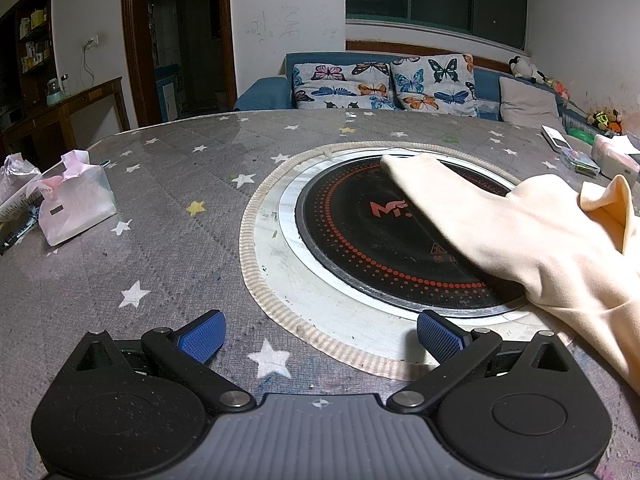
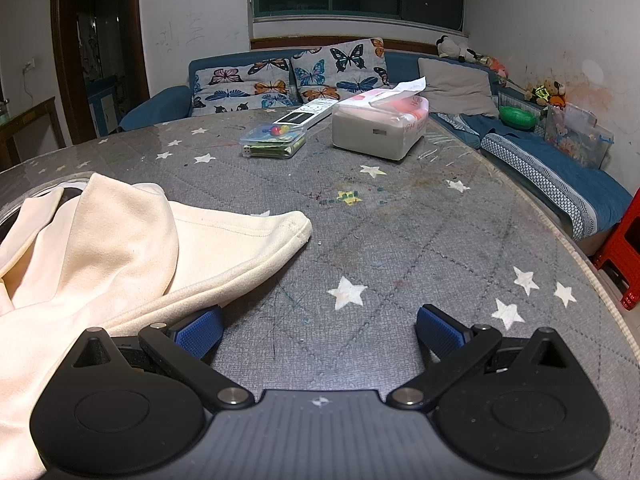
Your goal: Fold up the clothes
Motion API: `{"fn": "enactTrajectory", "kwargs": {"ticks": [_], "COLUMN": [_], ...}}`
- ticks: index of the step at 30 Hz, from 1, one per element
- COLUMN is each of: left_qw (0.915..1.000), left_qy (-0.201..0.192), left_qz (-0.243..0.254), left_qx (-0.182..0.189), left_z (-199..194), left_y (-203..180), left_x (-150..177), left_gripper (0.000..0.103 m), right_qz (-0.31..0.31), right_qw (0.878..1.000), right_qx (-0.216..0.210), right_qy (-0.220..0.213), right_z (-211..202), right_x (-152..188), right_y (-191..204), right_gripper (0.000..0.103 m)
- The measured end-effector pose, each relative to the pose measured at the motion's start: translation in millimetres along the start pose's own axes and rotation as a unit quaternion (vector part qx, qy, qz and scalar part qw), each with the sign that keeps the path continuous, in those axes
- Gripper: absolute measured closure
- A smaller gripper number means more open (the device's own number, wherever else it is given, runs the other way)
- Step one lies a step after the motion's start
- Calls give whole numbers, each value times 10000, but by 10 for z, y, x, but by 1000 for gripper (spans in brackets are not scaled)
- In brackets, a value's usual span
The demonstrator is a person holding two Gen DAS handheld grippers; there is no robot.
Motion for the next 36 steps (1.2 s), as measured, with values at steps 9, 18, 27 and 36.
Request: {"fn": "enactTrajectory", "kwargs": {"ticks": [9,18,27,36], "left_qw": [9997,9995,9984,9961], "left_qy": [152,211,156,180], "left_qz": [-160,-187,-92,26], "left_qx": [-100,115,539,861], "left_z": [-6,-144,-333,-437], "left_y": [-31,-308,-712,-1030], "left_x": [-28,-20,11,61], "left_gripper": [0,0,0,0], "right_qz": [151,215,278,103], "right_qw": [9998,9997,9989,9986], "right_qx": [22,-44,-260,-460], "right_qy": [83,-108,-273,-240], "right_z": [-82,-466,-844,-1015], "right_x": [37,87,221,333], "right_y": [16,50,176,341], "right_gripper": [0,0,0,0]}}
Point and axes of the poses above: each gripper's, at about its wrist camera, not at the fingertips, and z roughly the way its jaws point, y to its left, x to its underside, the point moved 1 cm from there along z, roughly the way its jaws point, and after that the axes turned 12 degrees about x, right-handed, at the moved point
